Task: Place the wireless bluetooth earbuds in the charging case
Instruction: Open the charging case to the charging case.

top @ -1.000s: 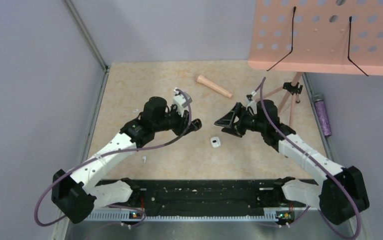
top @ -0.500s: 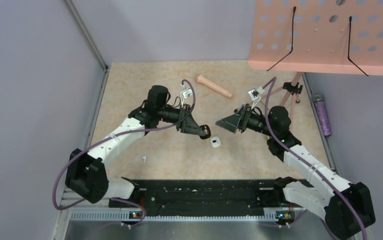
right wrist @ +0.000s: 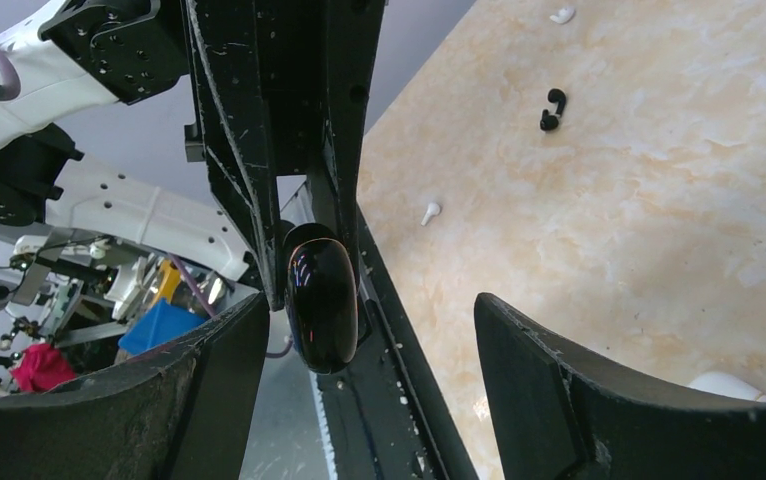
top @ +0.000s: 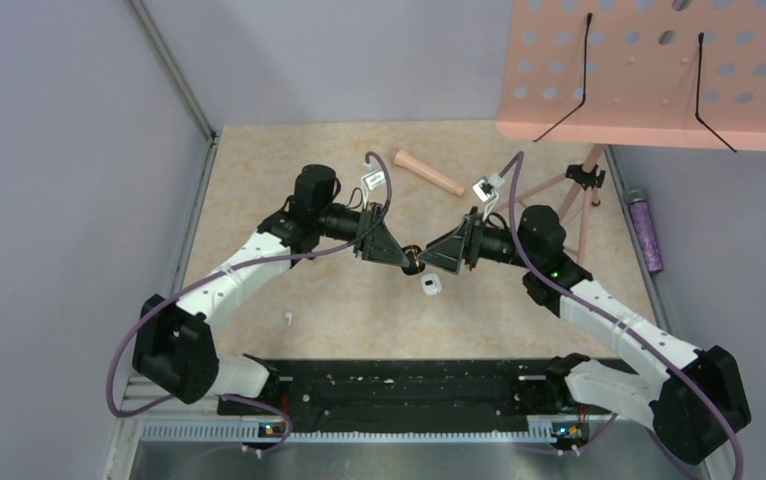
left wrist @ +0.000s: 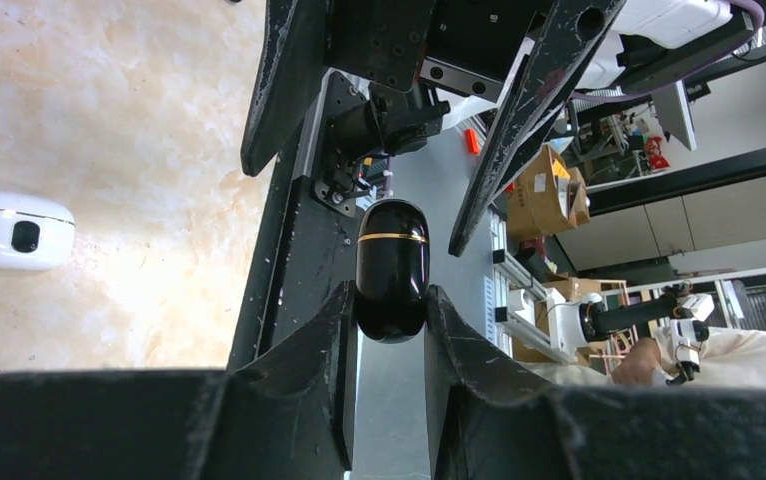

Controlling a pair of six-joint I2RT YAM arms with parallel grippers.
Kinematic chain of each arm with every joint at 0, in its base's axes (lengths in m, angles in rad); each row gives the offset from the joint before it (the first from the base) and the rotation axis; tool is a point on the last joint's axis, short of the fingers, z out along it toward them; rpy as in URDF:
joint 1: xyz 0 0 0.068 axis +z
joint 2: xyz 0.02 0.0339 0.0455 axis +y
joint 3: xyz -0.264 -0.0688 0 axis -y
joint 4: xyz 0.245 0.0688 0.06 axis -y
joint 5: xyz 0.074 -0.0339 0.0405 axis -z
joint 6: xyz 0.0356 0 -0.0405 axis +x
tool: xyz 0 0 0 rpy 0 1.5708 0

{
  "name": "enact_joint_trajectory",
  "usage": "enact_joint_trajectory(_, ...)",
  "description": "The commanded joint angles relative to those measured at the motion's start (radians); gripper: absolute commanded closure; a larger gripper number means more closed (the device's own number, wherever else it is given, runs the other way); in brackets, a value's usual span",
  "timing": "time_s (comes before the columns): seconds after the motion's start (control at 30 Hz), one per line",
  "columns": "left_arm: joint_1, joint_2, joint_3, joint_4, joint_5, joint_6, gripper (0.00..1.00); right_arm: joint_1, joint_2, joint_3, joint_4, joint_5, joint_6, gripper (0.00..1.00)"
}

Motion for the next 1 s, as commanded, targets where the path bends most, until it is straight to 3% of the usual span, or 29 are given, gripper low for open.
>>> enact_joint_trajectory(0.0,0.003,0.0,0.039,0.064,0.036,-0.013,1.0,0.01,0.014,0.03,0.001,0.003,-0.031,0.26)
enact_joint_trajectory(0.37,0.003,-0.01,0.045,0.072,0.053,-0.018,1.0,-0.004,0.023,0.057,-0.151,0.072,-0.092,0.3)
enact_joint_trajectory(0.97,0.002,-0.017,0.037,0.035,0.089,0.015,1.0,-0.054,0.005,0.049,-0.133,-0.01,-0.048,0.3)
